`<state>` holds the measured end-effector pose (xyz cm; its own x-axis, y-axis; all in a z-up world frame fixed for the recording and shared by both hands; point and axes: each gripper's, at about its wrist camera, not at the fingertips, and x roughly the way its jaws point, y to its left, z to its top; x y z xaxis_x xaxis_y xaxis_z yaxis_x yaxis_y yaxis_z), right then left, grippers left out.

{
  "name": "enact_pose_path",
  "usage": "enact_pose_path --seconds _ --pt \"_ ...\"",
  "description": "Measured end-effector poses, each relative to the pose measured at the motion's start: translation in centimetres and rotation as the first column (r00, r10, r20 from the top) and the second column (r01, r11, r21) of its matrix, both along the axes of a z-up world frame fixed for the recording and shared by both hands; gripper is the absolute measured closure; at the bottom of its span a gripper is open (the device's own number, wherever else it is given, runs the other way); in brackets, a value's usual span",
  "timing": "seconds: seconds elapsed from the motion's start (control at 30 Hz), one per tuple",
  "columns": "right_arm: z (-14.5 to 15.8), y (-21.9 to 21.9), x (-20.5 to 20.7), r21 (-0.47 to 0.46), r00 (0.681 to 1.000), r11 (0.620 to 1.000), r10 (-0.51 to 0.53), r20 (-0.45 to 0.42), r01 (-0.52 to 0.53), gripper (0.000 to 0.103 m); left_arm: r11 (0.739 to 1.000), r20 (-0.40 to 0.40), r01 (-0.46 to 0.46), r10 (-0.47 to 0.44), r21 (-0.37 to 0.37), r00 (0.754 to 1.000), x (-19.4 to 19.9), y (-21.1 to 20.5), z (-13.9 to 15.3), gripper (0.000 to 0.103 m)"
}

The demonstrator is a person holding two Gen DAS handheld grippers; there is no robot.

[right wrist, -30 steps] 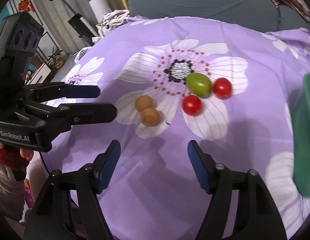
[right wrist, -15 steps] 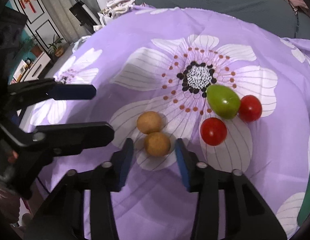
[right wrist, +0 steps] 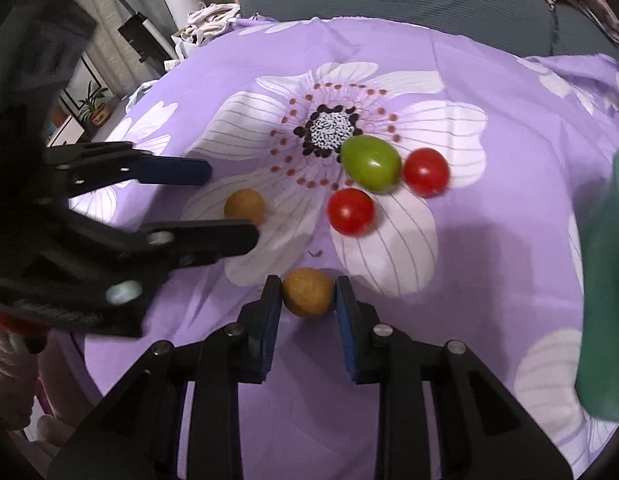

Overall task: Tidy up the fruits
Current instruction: 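Grasp a small brown fruit with the right gripper while the left grasps another, then carry both brown fruits toward the green bowl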

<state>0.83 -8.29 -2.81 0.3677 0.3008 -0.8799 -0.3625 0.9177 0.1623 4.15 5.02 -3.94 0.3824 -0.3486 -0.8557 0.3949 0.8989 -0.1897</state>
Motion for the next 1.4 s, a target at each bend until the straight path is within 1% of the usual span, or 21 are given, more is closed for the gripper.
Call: enact_pose_path --seconds 0.07,0.1,0.13,0.17,0.2,0.23,0.3,0.33,0.37,0.57,0.67,0.73,0.83,1.1,1.4 --pt "0.2 -0.4 -0.2 0.007 1.0 1.0 -0.011 0.003 0.011 0.075 1.0 -0.019 -0.005 0.005 0.001 1.0 0.3 -0.2 -0.5 0.04" --pt "0.3 -0.6 -0.3 0.01 1.0 1.0 -0.018 0.004 0.018 0.075 1.0 -0.031 -0.009 0.009 0.01 0.999 0.5 -0.3 -0.9 0.041" --pt "0.3 -0.8 -0.3 0.013 1.0 1.0 -0.025 0.004 0.025 0.075 1.0 -0.034 -0.009 0.01 0.017 0.999 0.5 -0.4 -1.1 0.047" --pt "0.4 -1.1 -0.3 0.017 0.999 0.999 -0.032 0.004 0.032 0.075 1.0 -0.035 -0.008 0.008 0.023 0.999 0.5 -0.5 -1.2 0.05" --pt "0.4 -1.2 -0.4 0.021 0.999 0.999 -0.035 0.003 0.035 0.075 1.0 -0.029 -0.009 0.009 0.022 1.0 0.5 -0.6 -1.2 0.051" --pt "0.4 -1.2 -0.4 0.025 0.999 0.999 -0.038 0.003 0.038 0.075 1.0 -0.026 -0.01 0.01 0.023 1.0 0.5 -0.6 -1.2 0.054" --pt "0.4 -1.3 -0.4 0.027 0.999 0.999 -0.043 0.005 0.043 0.075 1.0 -0.023 -0.019 0.02 0.023 1.0 0.6 -0.4 -1.2 0.063" --pt "0.3 -1.1 -0.3 0.029 0.999 0.999 -0.045 0.006 0.045 0.075 0.999 -0.023 -0.023 0.024 0.026 0.999 0.6 -0.3 -1.2 0.075" --pt "0.4 -1.1 -0.3 0.033 0.999 0.998 -0.047 0.007 0.047 0.075 0.999 -0.026 -0.032 0.032 0.026 0.999 0.6 -0.2 -1.2 0.076" --pt "0.6 -1.5 -0.6 0.043 0.998 0.998 -0.054 0.02 0.053 0.075 0.999 -0.05 -0.043 0.043 0.006 0.998 0.1 0.4 -1.0 0.076" --pt "0.9 -1.6 -0.8 0.045 0.998 0.997 -0.059 0.03 0.058 0.075 0.999 -0.052 -0.036 0.036 -0.016 0.998 -0.4 0.4 -0.4 0.076" --pt "1.1 -1.7 -1.0 0.046 0.997 0.997 -0.062 0.036 0.06 0.075 0.999 -0.048 -0.034 0.033 -0.02 0.998 -0.7 0.1 0.0 0.076" --pt "1.5 -1.8 -1.3 0.048 0.997 0.997 -0.064 0.048 0.062 0.075 0.999 -0.043 -0.025 0.023 -0.044 0.999 -1.3 -0.3 0.9 0.076" --pt "2.7 -2.4 -2.4 0.056 0.994 0.997 -0.064 0.084 0.06 0.075 0.998 -0.022 -0.012 0.011 -0.068 1.0 -2.5 -0.9 2.8 0.076" --pt "4.0 -3.2 -3.5 0.068 0.99 0.995 -0.081 0.12 0.073 0.075 0.997 -0.002 0.003 -0.003 -0.074 1.0 -3.5 -1.9 4.1 0.076"
